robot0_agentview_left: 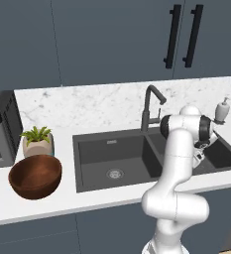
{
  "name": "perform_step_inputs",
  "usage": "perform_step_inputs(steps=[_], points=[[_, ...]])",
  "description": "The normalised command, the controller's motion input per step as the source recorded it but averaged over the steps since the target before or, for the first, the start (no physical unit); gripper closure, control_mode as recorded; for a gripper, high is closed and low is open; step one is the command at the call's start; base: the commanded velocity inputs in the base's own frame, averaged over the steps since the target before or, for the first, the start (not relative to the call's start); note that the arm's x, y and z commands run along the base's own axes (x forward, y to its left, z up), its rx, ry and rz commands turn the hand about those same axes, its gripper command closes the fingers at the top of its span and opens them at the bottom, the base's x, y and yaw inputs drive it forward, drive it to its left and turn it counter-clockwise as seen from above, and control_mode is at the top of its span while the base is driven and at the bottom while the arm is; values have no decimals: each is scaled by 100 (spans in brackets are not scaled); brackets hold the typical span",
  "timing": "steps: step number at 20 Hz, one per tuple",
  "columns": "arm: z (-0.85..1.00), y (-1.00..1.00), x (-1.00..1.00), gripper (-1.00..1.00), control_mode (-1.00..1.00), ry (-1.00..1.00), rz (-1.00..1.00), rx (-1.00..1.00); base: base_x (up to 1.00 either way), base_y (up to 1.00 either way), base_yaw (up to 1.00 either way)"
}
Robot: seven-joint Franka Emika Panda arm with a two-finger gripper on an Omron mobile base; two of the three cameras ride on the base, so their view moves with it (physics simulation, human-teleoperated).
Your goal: Pick the broccoli from the sink and place it in the bowl. Then pick the bowl and place it in the microwave. Then close the microwave door and press the start button.
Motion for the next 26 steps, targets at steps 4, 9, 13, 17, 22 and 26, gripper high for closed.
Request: perform_step_inputs(steps=[4,9,13,17,22,26], points=[[-60,6,20,-100,-100,0,0,-1,0,0,0],[-42,1,27,-100,-100,0,0,0,0,0,0],[-25,0,15,100,-100,0,0,0,0,0,0],[3,0,0,100,-100,0,3,0,0,0,0],[40,0,-28,100,-100,-4,5,0,0,0,0],[81,0,-56,100,-100,-12,13,0,0,0,0]])
